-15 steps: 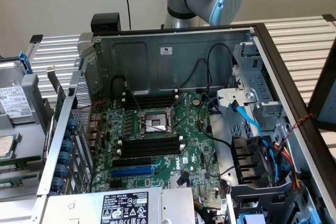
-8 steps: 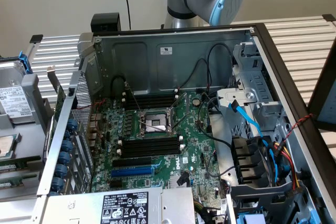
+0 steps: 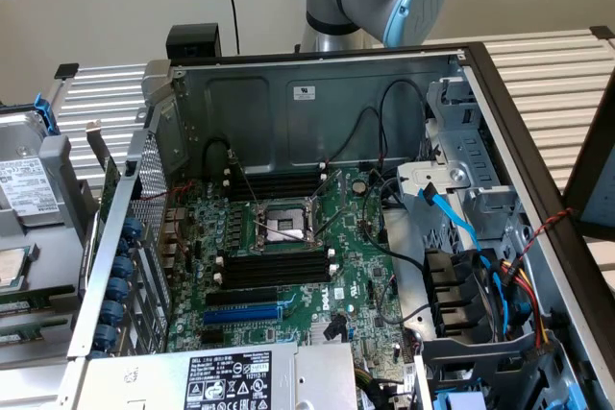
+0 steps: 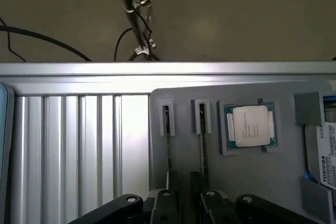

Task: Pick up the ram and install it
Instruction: 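Reach for the ram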

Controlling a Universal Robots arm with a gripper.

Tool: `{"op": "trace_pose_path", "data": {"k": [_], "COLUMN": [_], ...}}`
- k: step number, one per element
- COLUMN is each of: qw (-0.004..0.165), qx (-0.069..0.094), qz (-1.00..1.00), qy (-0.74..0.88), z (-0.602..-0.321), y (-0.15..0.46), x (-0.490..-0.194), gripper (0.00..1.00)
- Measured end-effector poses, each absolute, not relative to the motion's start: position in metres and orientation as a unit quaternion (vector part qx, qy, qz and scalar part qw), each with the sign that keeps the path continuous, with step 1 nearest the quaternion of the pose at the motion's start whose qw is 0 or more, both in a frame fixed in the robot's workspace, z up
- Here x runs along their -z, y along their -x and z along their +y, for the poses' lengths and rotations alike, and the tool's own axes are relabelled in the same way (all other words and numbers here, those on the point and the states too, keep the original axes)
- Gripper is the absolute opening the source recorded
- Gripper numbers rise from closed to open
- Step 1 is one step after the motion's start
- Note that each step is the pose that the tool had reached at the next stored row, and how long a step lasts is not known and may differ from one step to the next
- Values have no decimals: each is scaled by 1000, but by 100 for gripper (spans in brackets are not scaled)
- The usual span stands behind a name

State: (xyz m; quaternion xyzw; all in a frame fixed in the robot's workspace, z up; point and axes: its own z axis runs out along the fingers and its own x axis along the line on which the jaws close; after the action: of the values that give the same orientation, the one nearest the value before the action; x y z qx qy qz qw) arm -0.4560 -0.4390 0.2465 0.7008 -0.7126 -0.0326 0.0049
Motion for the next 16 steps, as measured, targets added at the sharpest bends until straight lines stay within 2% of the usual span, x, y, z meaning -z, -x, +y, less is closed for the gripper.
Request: {"op": "trace_pose_path", "data": {"k": [16], "qw": [-8], "qx": [19], "qz": [-705], "qy": [-709], "z": [-441], "y": [462], "x": [-234], "gripper": [24]}}
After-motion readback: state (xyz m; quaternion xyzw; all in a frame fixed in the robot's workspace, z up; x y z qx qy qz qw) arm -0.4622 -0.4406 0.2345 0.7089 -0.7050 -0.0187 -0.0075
